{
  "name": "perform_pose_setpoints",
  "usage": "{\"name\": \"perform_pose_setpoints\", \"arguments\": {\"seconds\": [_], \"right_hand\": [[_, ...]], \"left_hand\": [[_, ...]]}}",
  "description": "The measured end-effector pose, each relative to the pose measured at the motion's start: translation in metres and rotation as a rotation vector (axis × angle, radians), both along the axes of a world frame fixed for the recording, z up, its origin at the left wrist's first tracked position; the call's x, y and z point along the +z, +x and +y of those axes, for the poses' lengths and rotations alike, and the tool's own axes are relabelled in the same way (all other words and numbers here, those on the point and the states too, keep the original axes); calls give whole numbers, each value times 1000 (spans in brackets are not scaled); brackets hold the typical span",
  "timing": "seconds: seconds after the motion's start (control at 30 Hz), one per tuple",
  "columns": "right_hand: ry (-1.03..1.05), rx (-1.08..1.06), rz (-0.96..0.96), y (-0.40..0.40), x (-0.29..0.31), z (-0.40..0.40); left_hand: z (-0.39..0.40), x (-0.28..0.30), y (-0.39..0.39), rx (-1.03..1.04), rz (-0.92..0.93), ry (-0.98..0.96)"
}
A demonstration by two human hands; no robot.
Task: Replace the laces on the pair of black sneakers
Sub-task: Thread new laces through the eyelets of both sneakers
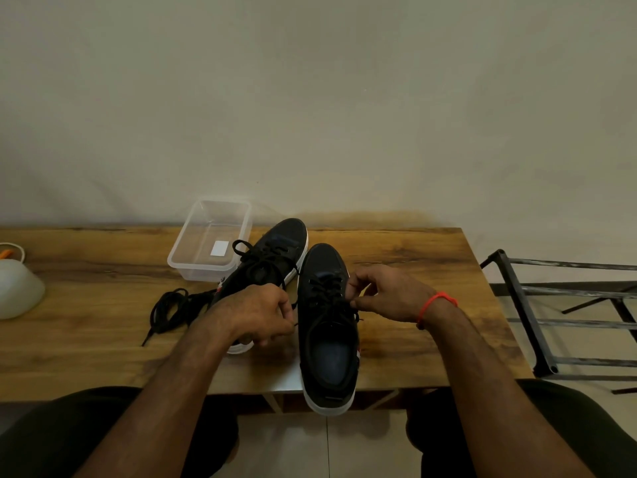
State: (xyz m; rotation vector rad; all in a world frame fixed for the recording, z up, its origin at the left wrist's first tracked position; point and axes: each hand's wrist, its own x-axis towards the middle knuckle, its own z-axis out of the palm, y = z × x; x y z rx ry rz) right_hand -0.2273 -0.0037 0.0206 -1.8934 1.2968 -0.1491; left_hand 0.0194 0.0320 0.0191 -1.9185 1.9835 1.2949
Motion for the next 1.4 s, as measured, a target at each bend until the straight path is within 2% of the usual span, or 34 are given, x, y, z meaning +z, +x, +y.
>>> {"name": "perform_pose_setpoints", "arguments": {"seconds": [0.07,0.17,0.23,0.37,0.5,0.7,1.4], "right_hand": [[11,24,-5,1,3,1],[33,53,2,3,8,3],[4,60,46,4,9,5],[-45,70,89,8,8,6],[-60,100,115,8,10,6],[-50,115,104,5,9,5],[-15,135,99,-5,9,2]], "left_hand": [[0,4,-2,36,9,-87],[0,8,-11,103,79,-407],[2,2,-21,70,129,-508],[8,-17,-38,-49,52,-533],[7,-20,-37,-51,11,-588],[5,-23,-36,-65,5,-529],[5,-21,-33,-38,-12,-522]]}}
